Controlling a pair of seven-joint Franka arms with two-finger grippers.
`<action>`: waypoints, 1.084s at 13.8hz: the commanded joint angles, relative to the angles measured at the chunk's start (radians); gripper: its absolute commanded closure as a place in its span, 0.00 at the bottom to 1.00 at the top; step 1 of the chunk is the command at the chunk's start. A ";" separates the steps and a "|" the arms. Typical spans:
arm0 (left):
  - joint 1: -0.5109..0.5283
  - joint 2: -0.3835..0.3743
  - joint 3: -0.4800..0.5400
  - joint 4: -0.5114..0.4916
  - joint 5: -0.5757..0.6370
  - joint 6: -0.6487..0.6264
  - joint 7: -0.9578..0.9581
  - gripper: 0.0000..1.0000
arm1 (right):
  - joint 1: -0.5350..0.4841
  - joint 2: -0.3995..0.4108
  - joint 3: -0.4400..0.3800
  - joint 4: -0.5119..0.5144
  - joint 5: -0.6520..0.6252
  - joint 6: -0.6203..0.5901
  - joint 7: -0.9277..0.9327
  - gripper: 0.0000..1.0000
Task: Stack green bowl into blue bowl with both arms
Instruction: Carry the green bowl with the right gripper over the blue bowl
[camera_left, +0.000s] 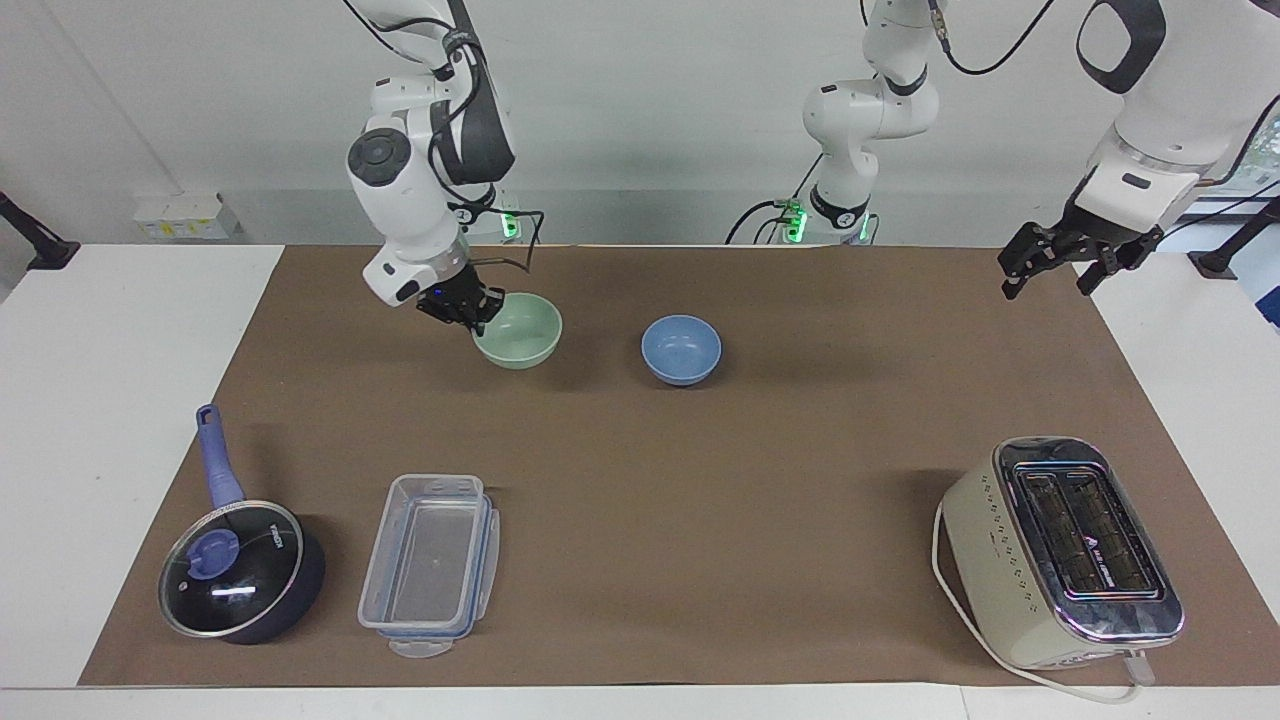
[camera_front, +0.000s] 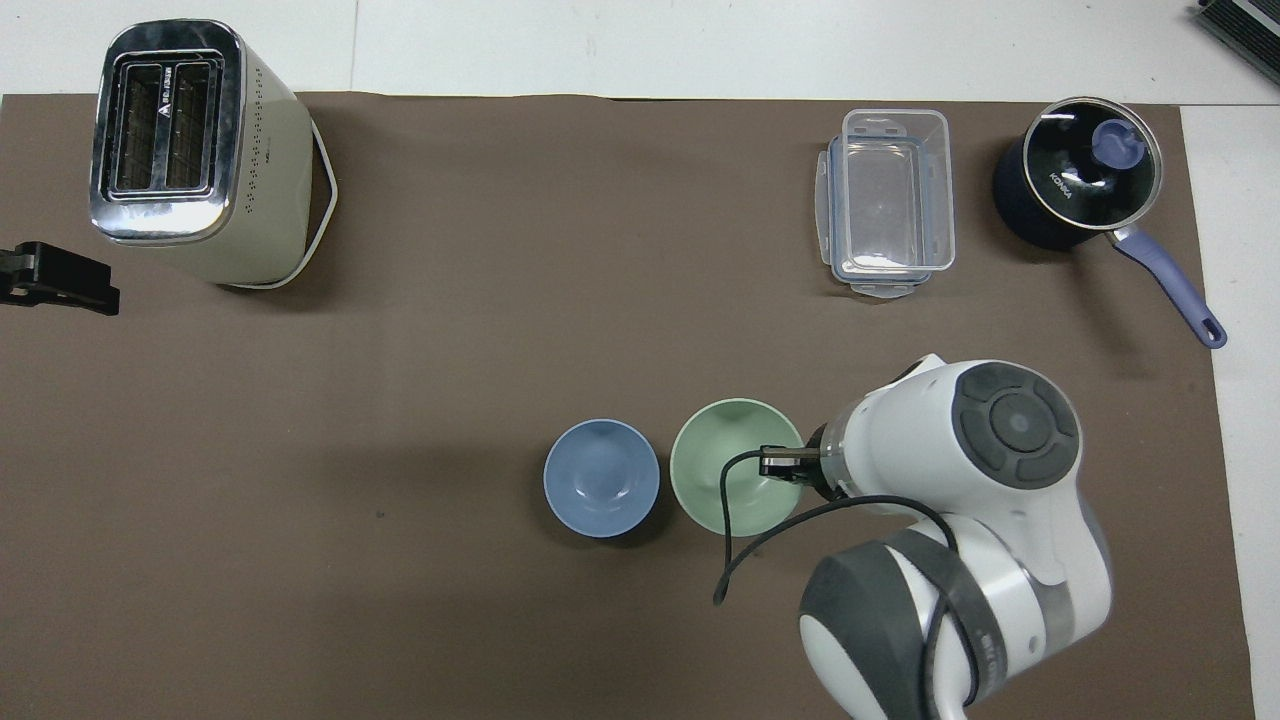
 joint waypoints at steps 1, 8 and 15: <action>0.005 0.003 -0.002 0.005 -0.005 -0.005 -0.009 0.00 | 0.043 0.017 -0.003 0.016 0.102 0.017 0.011 1.00; 0.005 0.003 -0.002 0.005 -0.006 -0.005 -0.009 0.00 | 0.126 0.151 0.003 0.025 0.143 0.195 0.072 1.00; 0.005 0.003 -0.002 0.005 -0.005 -0.005 -0.009 0.00 | 0.161 0.189 0.008 0.004 0.168 0.232 0.098 1.00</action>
